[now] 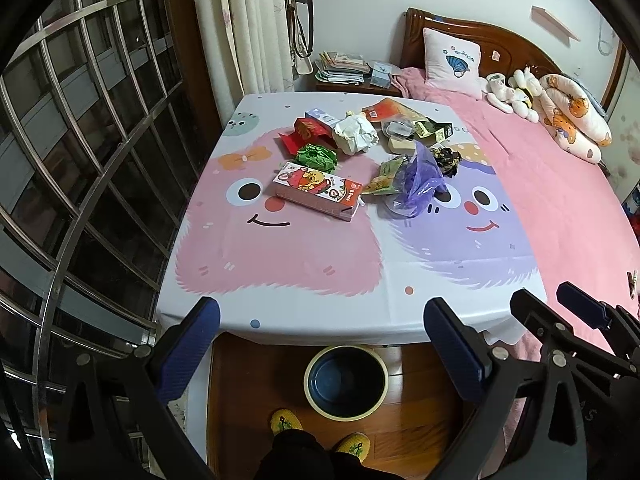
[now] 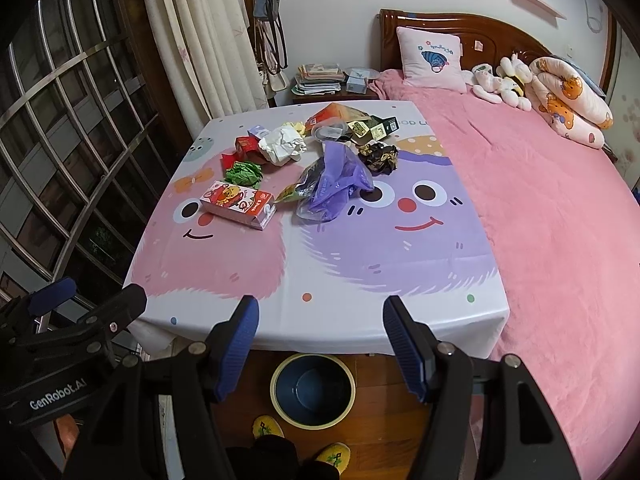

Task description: Collect trash

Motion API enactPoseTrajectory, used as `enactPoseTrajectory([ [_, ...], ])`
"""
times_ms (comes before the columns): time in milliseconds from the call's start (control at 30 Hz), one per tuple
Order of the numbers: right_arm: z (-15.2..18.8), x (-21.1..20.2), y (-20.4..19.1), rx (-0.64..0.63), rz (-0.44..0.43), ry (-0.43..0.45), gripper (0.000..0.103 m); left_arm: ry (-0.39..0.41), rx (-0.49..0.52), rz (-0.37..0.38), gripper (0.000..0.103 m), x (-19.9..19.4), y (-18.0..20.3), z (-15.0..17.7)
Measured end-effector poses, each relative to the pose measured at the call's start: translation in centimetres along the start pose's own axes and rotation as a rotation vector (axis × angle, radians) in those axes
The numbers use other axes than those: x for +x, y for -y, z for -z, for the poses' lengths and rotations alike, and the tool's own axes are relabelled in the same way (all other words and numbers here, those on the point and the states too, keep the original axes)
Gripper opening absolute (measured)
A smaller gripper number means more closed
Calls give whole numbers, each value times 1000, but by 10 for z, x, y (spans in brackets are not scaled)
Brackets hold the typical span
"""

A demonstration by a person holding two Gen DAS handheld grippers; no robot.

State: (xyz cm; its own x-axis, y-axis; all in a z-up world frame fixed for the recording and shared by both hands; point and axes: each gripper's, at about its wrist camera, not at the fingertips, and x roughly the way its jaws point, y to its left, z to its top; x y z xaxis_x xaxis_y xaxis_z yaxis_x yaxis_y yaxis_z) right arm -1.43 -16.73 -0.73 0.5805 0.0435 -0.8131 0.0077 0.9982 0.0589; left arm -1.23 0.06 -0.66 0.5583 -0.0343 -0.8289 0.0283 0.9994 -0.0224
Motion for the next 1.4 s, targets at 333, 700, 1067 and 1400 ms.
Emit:
enactPoseTrajectory([
  [333, 5, 0, -3, -4, -1, 0, 65, 22, -1, -6, 101, -5, -1, 0],
  [700, 7, -3, -5, -5, -5, -1, 65, 20, -11, -12, 101, -6, -5, 0],
  [1067, 10, -3, -12, -13, -12, 0, 65, 33, -20, -11, 101, -14, -9, 6],
  [1400, 11, 1, -17, -33, -48, -9, 65, 36, -36, -21, 101, -17, -17, 6],
])
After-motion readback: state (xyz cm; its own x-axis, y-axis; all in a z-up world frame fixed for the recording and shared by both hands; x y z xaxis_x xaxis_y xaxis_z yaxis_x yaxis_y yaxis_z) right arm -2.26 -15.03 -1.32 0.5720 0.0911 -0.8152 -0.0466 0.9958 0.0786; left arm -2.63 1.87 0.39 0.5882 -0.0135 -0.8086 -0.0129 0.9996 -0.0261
